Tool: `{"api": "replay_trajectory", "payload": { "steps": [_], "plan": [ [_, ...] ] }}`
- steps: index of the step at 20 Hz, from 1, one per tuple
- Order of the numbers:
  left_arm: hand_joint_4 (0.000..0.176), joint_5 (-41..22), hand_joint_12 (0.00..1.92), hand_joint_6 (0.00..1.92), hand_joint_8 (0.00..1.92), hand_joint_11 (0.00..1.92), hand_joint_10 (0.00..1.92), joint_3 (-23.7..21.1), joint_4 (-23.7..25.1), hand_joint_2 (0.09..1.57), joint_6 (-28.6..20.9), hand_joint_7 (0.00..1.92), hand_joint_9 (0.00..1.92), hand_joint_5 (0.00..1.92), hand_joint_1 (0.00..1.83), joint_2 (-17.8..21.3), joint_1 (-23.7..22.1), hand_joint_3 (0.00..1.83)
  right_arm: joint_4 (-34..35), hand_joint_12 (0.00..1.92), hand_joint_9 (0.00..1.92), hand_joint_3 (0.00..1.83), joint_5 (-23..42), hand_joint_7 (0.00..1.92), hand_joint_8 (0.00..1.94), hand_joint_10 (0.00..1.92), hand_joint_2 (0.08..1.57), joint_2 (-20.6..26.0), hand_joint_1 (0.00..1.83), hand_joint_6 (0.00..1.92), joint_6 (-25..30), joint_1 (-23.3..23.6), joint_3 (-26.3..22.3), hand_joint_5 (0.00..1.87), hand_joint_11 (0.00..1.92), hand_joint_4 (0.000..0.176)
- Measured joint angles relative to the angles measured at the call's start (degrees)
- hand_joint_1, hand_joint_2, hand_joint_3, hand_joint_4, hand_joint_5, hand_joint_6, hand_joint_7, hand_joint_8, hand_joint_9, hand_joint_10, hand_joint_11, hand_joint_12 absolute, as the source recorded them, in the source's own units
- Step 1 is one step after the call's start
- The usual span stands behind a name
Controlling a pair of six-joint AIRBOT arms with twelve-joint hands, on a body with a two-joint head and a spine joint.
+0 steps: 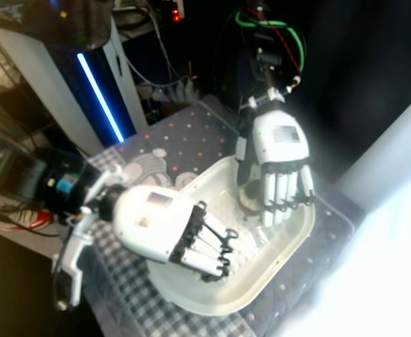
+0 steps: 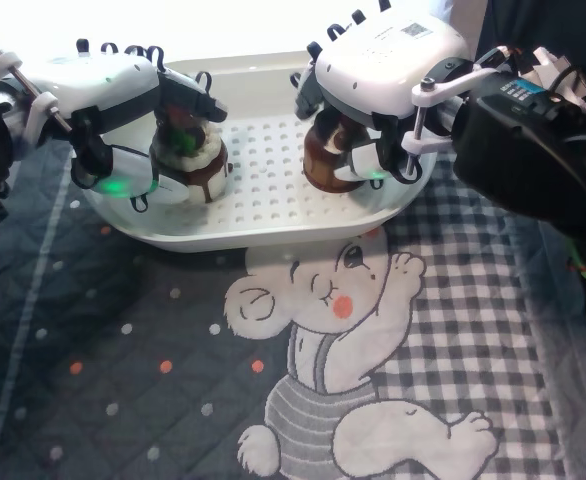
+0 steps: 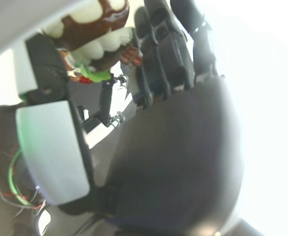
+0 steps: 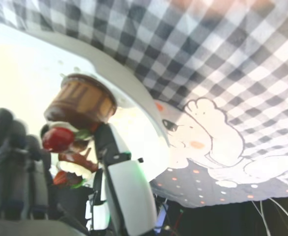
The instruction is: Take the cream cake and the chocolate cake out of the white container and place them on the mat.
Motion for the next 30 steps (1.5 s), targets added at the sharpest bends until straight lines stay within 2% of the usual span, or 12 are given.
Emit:
{"api": "replay_trajectory", "payload": {
  "steps": [1, 2, 8, 10, 11, 12, 13, 15, 18, 20, 28, 30],
  "plan": [
    [0.0, 0.0, 1.3, 1.37, 1.18, 0.53, 1.37, 0.0, 0.0, 1.22, 0.0, 0.78, 0.81, 0.6, 1.34, 0.0, 0.0, 0.01, 0.0, 1.8, 0.76, 0.0, 0.0, 0.89, 1.22, 1.22, 1.11, 0.0, 1.24, 0.73, 0.0, 0.0, 0.0, 1.09, 0.54, 0.0],
    [0.0, -0.1, 1.74, 1.35, 1.23, 0.56, 1.38, 0.2, -0.2, 1.22, -0.1, 0.74, 0.76, 0.63, 1.44, -0.1, 0.2, 0.0, 0.2, 1.79, 0.78, 0.0, 0.0, 0.85, 1.14, 1.43, 1.14, -0.1, 1.34, 0.78, 0.1, 0.0, 0.0, 1.05, 0.54, 0.0],
    [0.0, -1.2, 1.42, 1.37, 1.2, 0.48, 1.47, 0.3, -0.7, 1.22, -1.5, 0.79, 0.75, 0.7, 1.34, -0.3, 1.2, 0.0, 0.5, 1.81, 0.79, 0.0, 0.1, 0.89, 1.21, 1.38, 1.09, 0.0, 1.27, 0.59, 0.1, 0.0, -0.3, 1.19, 0.63, 0.0],
    [0.0, -2.5, 1.39, 1.36, 1.2, 0.52, 1.44, -0.9, -0.3, 1.21, -2.7, 0.8, 0.77, 0.68, 1.34, 0.5, 1.7, 0.0, 0.6, 1.78, 0.61, 0.0, 1.2, 0.8, 1.24, 1.52, 1.17, 0.7, 1.33, 0.9, -0.2, 0.0, -2.0, 1.02, 0.12, 0.0],
    [0.0, -3.1, 1.4, 1.36, 1.21, 0.56, 1.43, -1.5, 0.2, 1.21, -3.2, 0.81, 0.78, 0.67, 1.34, 1.0, 1.8, 0.0, 0.6, 1.51, 0.29, 0.0, 1.8, 0.62, 0.7, 0.98, 1.13, 1.2, 1.21, 0.97, -0.2, 0.0, -2.8, 0.99, 0.02, 0.0],
    [0.0, -4.0, 1.41, 1.36, 1.21, 0.57, 1.43, -2.3, 0.9, 1.21, -4.0, 0.81, 0.79, 0.66, 1.34, 1.6, 1.8, 0.0, 0.5, 1.59, 0.43, 0.0, 2.6, 0.73, 0.4, 0.77, 1.13, 1.8, 1.18, 1.01, -0.2, 0.0, -3.6, 0.96, 0.05, 0.0],
    [0.0, -6.0, 1.74, 1.31, 1.23, 0.57, 1.37, -3.7, 2.0, 1.21, -5.7, 0.79, 0.78, 0.65, 1.45, 2.8, 2.2, 0.0, 0.5, 1.65, 0.59, 0.0, 4.3, 0.75, 0.95, 1.37, 1.19, 2.6, 1.31, 1.18, -0.2, 0.0, -4.8, 0.92, 0.31, 0.0],
    [0.0, -9.3, 1.6, 1.34, 1.24, 0.5, 1.44, -5.2, 4.5, 1.22, -9.9, 0.8, 0.77, 0.65, 1.37, 4.6, 2.7, 0.0, 0.3, 1.73, 0.61, 0.0, 7.5, 0.73, 1.17, 1.59, 1.21, 4.7, 1.34, 1.14, -0.2, 0.0, -6.9, 0.91, 0.42, 0.0],
    [0.0, -14.7, 1.74, 1.32, 1.18, 0.57, 1.37, -6.7, 8.5, 1.21, -17.0, 0.82, 0.79, 0.65, 1.45, 7.0, 3.0, 0.0, -0.9, 1.48, 0.85, 0.0, 12.1, 0.97, 0.92, 1.32, 1.14, 8.1, 1.37, 1.16, -0.3, 0.0, -10.6, 0.86, 0.6, 0.0],
    [0.0, -19.2, 1.51, 1.34, 1.18, 0.59, 1.42, -10.1, 10.4, 1.2, -17.4, 0.84, 0.8, 0.67, 1.35, 9.4, 3.8, 0.0, -3.2, 1.48, 0.94, 0.0, 15.7, 1.0, 0.89, 1.26, 1.11, 10.7, 1.38, 1.06, -0.3, 0.0, -14.2, 0.88, 0.75, 0.0],
    [0.0, -32.8, 1.38, 1.28, 1.17, 0.72, 1.36, -22.2, 14.4, 1.19, -17.7, 0.84, 0.86, 0.67, 1.35, 18.5, 12.0, 0.0, -10.0, 1.92, 0.96, 0.0, 27.0, 0.86, 1.49, 1.69, 1.17, 18.7, 1.26, 0.8, -0.2, -6.8, -25.7, 0.93, 0.88, 0.0],
    [0.0, -35.4, 1.4, 1.25, 1.16, 0.73, 1.36, -24.8, 15.5, 1.19, -17.7, 0.85, 0.89, 0.68, 1.35, 19.8, 13.6, 0.0, -9.4, 1.83, 0.77, 0.0, 28.3, 0.99, 1.06, 1.52, 1.14, 20.8, 1.37, 0.9, -0.2, -9.4, -28.2, 0.94, 0.65, 0.0]
  ]
}}
